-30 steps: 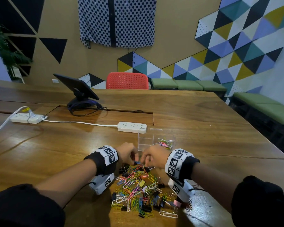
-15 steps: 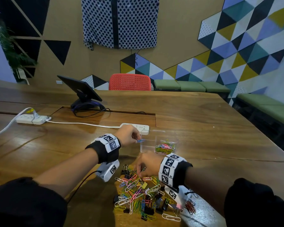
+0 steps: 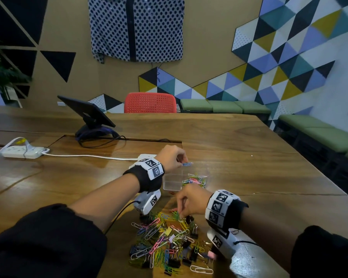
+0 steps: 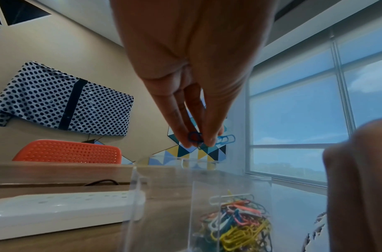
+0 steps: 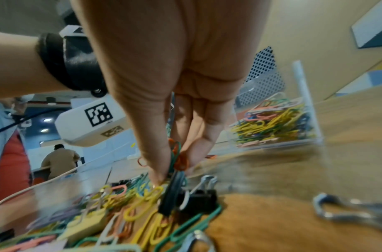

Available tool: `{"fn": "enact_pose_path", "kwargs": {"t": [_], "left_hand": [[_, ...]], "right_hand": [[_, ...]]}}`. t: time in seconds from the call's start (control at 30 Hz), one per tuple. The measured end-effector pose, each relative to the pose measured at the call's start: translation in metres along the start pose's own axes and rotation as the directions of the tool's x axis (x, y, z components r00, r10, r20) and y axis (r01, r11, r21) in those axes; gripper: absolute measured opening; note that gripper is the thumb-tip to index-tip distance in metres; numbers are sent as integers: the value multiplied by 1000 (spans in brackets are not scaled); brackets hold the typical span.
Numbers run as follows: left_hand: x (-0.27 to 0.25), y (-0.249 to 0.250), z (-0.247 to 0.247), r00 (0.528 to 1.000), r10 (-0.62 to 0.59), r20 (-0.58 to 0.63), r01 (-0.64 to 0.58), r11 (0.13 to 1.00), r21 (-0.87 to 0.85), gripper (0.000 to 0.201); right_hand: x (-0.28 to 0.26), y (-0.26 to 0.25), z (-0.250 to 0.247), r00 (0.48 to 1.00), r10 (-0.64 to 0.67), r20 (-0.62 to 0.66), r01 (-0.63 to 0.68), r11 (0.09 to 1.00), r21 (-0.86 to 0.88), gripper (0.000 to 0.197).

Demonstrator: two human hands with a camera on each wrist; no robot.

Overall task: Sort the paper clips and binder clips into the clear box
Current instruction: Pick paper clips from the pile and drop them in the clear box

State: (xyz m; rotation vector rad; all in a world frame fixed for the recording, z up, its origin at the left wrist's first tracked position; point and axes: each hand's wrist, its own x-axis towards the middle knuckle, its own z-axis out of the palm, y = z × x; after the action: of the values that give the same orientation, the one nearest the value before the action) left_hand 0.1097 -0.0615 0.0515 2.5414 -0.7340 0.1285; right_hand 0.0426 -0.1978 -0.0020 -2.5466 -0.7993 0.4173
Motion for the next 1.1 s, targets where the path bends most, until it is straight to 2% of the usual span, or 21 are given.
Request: {"fn": "enact_pose_path", "kwargs": {"t": [0.1,0.2,0.3,0.47,0.63,0.77,0.93,1.1], "left_hand": [[7,6,9,1000,8,12,-8,1000,-1,15],[13,12,18,1000,12,28,-13,1000,13,12],[19,14,29,999,7,48,-10,998,58,9],[25,17,42,996,-31,83,24,996,91,8],[26,14,47,994,-54,90,51,998,40,15],[19,8,40,999,-12,31,13,1000,-9,31],[-5,-6,25,996,30,-84,-34,998,-47,21],[-27,-19,20,992,11,-128,-20,998,-66,14]], "right_hand": [[-8,10,-10,998,60,-18,-58,994,89,10],[-15,18,-17,995,91,-41,-85,986,144,25],[-21,25,-22,987,134,-85,-114,972,206,28],[-28,30,-25,980,182,-85,-162,966,202,26],[-26,34,-21,976,198,-85,-178,964,200,27],[-29,30,-29,974,186,-132,-153,962,224,24],[-25,34,-46,953,185,-241,-98,939,331,21],[-18,38,-42,948,204,-246,-82,899,429,19]]}}
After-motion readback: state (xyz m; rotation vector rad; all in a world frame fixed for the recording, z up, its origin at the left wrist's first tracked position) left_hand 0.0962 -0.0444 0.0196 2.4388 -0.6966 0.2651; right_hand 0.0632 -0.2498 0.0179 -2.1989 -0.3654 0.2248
